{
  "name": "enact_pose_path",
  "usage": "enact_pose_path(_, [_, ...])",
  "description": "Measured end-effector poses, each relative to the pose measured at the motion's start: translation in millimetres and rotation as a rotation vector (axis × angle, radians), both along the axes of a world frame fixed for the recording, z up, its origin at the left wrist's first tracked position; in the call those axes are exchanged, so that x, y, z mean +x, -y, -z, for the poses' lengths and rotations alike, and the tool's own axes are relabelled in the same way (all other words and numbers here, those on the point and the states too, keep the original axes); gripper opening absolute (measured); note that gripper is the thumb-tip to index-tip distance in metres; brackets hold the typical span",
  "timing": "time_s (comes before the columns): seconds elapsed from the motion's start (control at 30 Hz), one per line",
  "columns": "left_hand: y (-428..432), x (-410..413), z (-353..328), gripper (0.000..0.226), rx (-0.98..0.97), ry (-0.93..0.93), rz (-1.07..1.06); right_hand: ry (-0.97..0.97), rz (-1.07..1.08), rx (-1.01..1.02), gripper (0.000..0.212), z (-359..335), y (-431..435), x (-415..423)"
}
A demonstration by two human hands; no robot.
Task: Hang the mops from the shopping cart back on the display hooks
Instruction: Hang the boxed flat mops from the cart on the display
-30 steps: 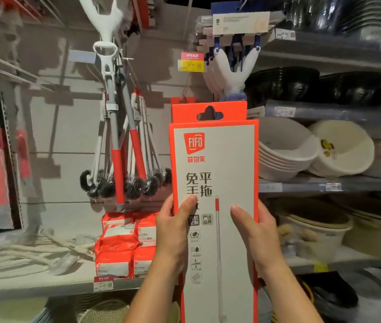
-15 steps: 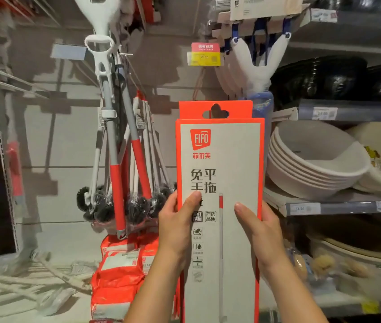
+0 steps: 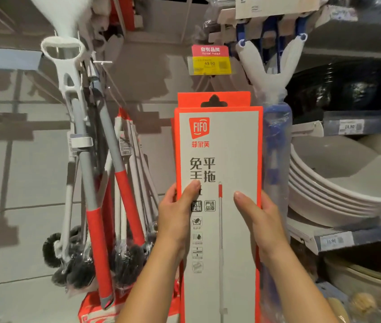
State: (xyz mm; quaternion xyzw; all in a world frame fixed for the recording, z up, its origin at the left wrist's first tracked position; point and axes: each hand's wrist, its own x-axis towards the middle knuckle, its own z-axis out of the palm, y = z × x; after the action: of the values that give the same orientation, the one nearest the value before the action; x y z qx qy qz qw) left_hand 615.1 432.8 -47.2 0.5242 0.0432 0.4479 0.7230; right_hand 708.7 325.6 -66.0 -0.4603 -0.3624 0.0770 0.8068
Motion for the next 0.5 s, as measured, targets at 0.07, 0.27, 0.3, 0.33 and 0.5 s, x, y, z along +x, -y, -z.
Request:
enact_pose_path(0.07, [-8.2,10.7,-7.2,0.049,-0.008,0.003,0.003,0.000,0.006,0.001,0.031,-7.2,-8.7,11.8])
enact_pose_path(0.27, [-23.5,40.4,-27.2,0.031,0.010,-0.004,0.010,0.031,-0.011,0.006,0.029,-30.8,-27.5,46.5])
enact_pose_path(0.3, [-25.3,45.1,-30.4,0.030,0.004,0.001,0.006,0.032,-0.021,0.010,0.028,-34.0,-30.7,51.4])
enact_pose_path(0.33, [-27.2,49.4,-33.8,0.029,-0.001,0.009,-0.003,0.034,-0.031,0.017,0.029,-37.3,-34.0,55.9])
enact_pose_path(0.5, [-37.2,67.1,-46.6,0.026,0.003,0.023,-0.049,0.049,-0.079,0.045,0.028,-50.1,-48.3,77.8])
